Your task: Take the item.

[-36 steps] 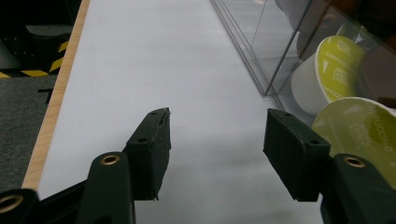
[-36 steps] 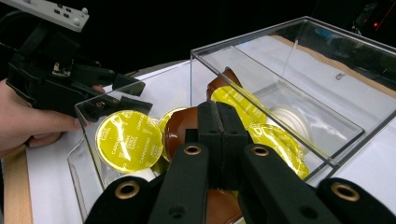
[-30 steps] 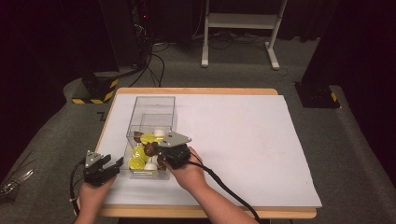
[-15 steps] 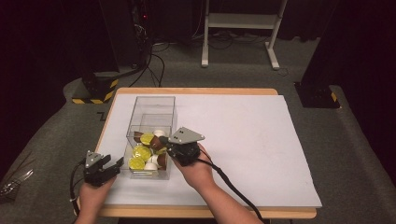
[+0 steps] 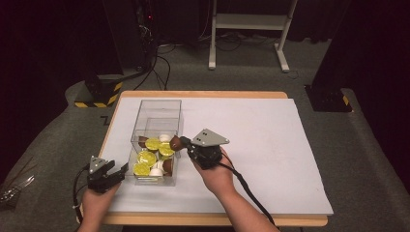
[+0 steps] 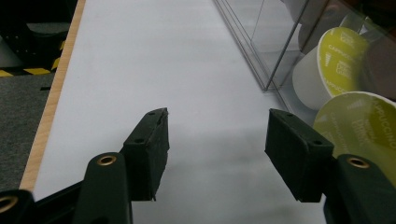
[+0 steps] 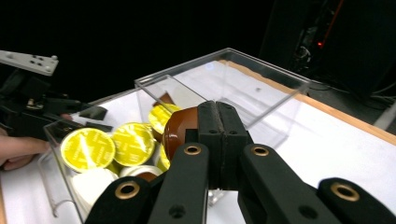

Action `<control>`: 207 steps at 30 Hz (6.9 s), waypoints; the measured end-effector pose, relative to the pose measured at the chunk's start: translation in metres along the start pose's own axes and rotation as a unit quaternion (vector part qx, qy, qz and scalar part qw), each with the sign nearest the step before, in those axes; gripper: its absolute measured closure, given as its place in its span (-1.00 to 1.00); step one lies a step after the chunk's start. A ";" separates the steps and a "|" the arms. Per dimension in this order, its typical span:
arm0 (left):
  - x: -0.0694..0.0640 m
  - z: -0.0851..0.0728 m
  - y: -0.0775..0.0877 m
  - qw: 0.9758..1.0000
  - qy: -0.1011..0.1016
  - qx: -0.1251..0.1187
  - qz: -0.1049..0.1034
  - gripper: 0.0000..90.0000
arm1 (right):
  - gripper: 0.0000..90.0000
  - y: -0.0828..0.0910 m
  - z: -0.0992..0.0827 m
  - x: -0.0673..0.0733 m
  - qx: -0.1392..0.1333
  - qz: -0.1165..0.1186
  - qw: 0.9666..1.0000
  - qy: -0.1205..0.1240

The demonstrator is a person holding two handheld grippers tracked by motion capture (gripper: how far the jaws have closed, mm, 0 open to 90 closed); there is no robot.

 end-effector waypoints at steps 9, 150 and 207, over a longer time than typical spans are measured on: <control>0.000 0.000 -0.001 1.000 0.001 -0.001 0.002 -0.11 | 1.00 0.020 -0.008 -0.024 0.003 -0.037 0.999 -0.005; -0.002 0.012 0.014 0.999 0.005 -0.007 -0.045 0.26 | 0.41 0.059 -0.113 -0.102 0.077 -0.168 0.980 -0.072; -0.041 -0.010 0.067 0.990 0.028 -0.044 -0.128 0.10 | -0.17 -0.007 -0.112 0.053 0.099 0.020 0.994 -0.033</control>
Point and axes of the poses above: each handheld gripper's, and its own axes: y roughly backward along the jaws, z roughly out of its top, x roughly to its left, the point moved 2 cm from there along -y, roughly forward along the jaws, and after that the axes turned 7 degrees about -x, right-handed, at the moved point
